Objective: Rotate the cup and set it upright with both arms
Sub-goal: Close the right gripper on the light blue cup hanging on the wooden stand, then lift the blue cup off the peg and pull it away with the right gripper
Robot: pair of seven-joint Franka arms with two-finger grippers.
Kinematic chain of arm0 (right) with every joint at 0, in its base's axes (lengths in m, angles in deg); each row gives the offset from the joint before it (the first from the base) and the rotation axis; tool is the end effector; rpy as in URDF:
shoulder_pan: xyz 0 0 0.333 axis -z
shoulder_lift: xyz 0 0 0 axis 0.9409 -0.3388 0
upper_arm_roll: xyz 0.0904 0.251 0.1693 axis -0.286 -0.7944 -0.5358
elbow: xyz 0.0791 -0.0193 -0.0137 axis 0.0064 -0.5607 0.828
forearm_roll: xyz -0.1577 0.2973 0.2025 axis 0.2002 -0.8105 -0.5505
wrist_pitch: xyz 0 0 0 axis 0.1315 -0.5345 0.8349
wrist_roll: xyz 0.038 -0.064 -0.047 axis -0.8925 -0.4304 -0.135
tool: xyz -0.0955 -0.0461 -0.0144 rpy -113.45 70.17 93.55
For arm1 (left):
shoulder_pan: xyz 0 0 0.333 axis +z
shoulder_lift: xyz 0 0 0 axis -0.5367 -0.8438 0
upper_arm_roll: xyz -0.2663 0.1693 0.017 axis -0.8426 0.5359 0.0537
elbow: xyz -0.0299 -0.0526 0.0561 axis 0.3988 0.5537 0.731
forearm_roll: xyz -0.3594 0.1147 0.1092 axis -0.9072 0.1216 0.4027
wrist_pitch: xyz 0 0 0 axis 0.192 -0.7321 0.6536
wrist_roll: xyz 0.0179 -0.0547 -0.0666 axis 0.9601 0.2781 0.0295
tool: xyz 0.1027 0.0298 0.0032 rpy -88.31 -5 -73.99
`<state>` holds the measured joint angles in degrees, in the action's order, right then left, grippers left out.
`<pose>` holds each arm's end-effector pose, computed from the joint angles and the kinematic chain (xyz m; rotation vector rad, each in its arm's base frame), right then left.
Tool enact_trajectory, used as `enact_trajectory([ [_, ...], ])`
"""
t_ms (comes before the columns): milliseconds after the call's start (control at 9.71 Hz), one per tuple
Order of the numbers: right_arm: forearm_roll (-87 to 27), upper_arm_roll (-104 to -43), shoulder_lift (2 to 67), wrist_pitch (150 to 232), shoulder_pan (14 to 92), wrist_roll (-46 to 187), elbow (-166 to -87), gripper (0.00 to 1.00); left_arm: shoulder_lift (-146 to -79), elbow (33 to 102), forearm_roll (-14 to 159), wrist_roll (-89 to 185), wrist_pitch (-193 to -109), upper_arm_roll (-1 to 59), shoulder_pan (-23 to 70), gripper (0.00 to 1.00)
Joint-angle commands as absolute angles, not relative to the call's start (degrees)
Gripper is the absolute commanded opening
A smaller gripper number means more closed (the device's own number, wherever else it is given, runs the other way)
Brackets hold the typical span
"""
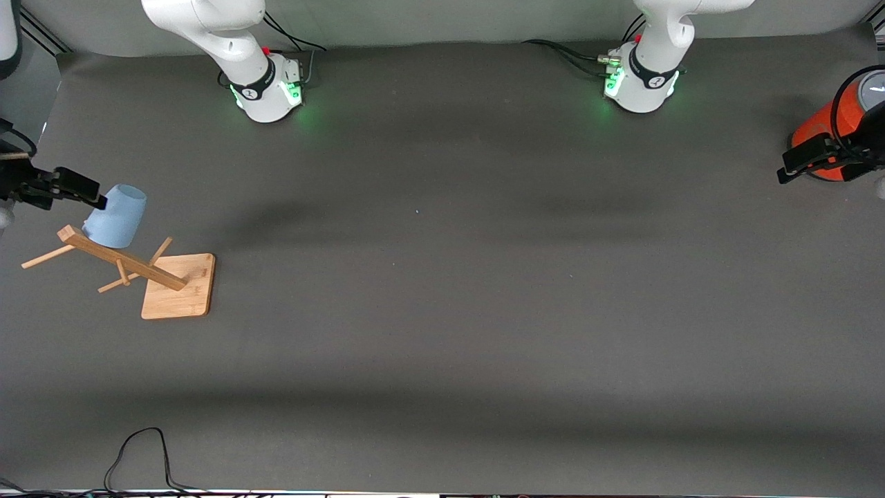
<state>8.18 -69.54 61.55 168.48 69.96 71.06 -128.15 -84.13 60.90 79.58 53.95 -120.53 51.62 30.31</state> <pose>0.5258 -0.0866 0.5830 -3.1348 0.1138 0.0946 0.5314 0.0197 0.6244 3.1018 0.0689 -0.0972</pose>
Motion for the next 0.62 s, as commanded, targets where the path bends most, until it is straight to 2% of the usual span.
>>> enact_trajectory([
  [0,9.27,-66.23,63.93,170.59,69.93,67.04,-131.53,1.00,-83.76,60.98,79.67,53.99,-119.81,51.63,30.61,1.00],
  [309,8.66,-65.34,63.14,171.03,70.02,67.19,-131.09,1.00,-83.93,61.33,79.67,53.38,-119.99,51.46,30.26,1.00],
  [515,7.70,-65.25,63.05,171.21,70.11,76.09,-131.18,1.00,-83.84,61.33,79.67,53.20,-119.98,51.37,29.99,1.00],
])
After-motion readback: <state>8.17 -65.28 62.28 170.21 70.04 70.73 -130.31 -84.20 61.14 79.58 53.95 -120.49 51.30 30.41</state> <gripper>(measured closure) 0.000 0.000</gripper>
